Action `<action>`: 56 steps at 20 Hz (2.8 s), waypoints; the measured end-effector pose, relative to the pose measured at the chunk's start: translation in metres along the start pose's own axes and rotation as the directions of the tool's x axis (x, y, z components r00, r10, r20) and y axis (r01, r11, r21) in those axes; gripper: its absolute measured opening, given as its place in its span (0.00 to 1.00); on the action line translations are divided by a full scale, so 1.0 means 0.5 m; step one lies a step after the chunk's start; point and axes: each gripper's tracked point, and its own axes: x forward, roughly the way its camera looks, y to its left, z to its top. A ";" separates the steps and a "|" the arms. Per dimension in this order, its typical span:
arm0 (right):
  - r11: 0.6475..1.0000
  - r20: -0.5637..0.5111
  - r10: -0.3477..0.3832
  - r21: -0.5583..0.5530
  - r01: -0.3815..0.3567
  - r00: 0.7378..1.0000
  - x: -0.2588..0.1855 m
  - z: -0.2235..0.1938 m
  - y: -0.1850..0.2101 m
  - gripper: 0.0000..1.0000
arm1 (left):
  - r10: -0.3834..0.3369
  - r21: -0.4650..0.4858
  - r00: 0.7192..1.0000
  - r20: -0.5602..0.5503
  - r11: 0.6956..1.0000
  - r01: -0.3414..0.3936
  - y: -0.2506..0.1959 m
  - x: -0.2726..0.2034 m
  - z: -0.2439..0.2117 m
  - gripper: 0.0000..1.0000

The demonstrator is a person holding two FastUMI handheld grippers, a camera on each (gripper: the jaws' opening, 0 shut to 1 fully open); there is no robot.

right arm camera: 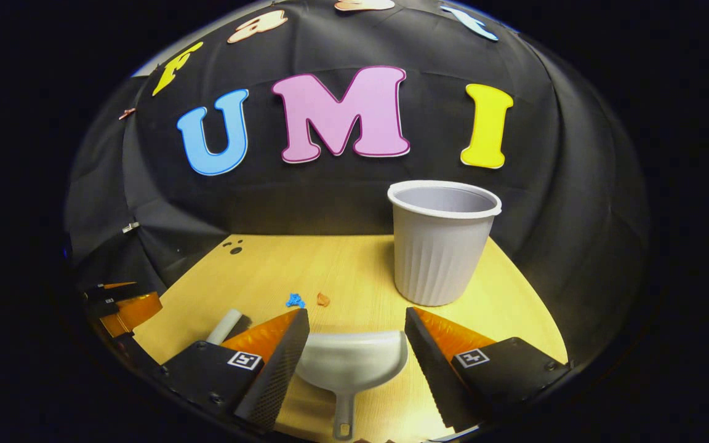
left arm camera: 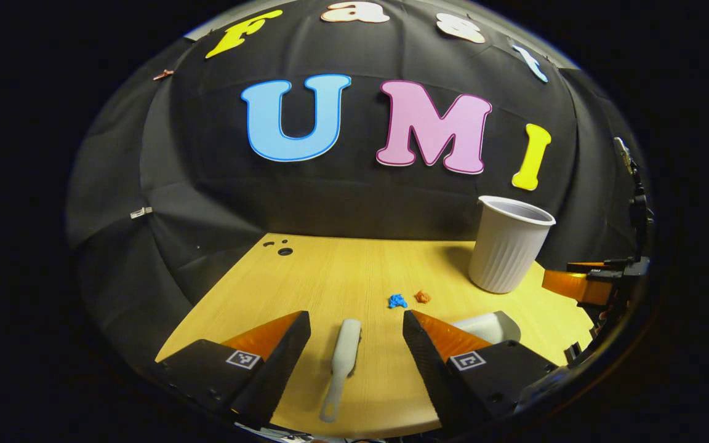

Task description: Pick up the small broom and dustpan from the desktop, sweep the trash into the dustpan with the broom, and then empty the trash into the garbage bin.

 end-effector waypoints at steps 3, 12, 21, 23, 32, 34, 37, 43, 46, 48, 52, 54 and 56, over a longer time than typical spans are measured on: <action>1.000 -0.043 -0.004 -0.022 0.003 0.999 -0.006 -0.033 0.022 0.97 | -0.014 0.029 0.999 -0.041 0.999 0.016 0.023 0.021 -0.029 0.96; 0.999 -0.126 -0.031 -0.037 0.027 0.992 -0.022 -0.102 0.034 0.97 | -0.092 -0.028 0.943 -0.319 0.996 0.087 0.036 0.076 -0.206 0.96; 0.999 -0.185 -0.045 0.009 0.048 0.982 -0.039 -0.159 0.032 0.98 | -0.025 0.050 0.820 -0.571 0.997 0.065 0.057 0.159 -0.341 0.96; 0.998 -0.189 -0.056 0.021 0.061 0.980 -0.045 -0.166 0.023 0.98 | -0.029 0.053 0.794 -0.607 0.996 0.077 0.052 0.176 -0.356 0.96; 0.987 -0.234 -0.106 0.094 0.131 0.967 -0.065 -0.207 -0.008 0.98 | -0.023 0.054 0.722 -0.692 0.995 0.083 0.042 0.211 -0.411 0.82; 0.986 -0.241 -0.114 0.091 0.139 0.964 -0.067 -0.214 -0.009 0.98 | -0.010 0.065 0.727 -0.687 0.995 0.075 0.045 0.209 -0.418 0.74; 0.987 -0.274 -0.106 0.091 0.136 0.956 -0.070 -0.235 -0.005 0.98 | -0.020 0.075 0.735 -0.678 0.993 0.095 0.038 0.213 -0.418 0.67; 0.989 -0.345 -0.094 0.077 0.128 0.934 -0.067 -0.267 0.008 0.98 | -0.036 0.084 0.758 -0.651 0.989 0.119 0.035 0.225 -0.413 0.30; 0.988 -0.370 -0.095 0.077 0.132 0.924 -0.062 -0.272 0.010 0.98 | -0.057 0.106 0.786 -0.616 0.982 0.154 0.035 0.226 -0.410 0.28; 0.988 -0.384 -0.096 0.076 0.135 0.918 -0.057 -0.273 0.008 0.98 | -0.063 0.111 0.799 -0.598 0.981 0.160 0.039 0.219 -0.410 0.26; 0.985 -0.441 -0.114 0.070 0.160 0.891 -0.052 -0.292 -0.001 0.98 | -0.086 0.034 0.830 -0.551 0.992 0.125 0.054 0.184 -0.397 0.22; 0.981 -0.480 -0.125 0.074 0.182 0.868 -0.037 -0.308 -0.007 0.98 | -0.087 0.019 0.841 -0.534 0.993 0.115 0.071 0.159 -0.390 0.25; 0.978 -0.533 -0.107 0.095 0.185 0.839 -0.027 -0.335 -0.004 0.98 | -0.077 0.018 0.846 -0.527 0.995 0.101 0.090 0.134 -0.387 0.25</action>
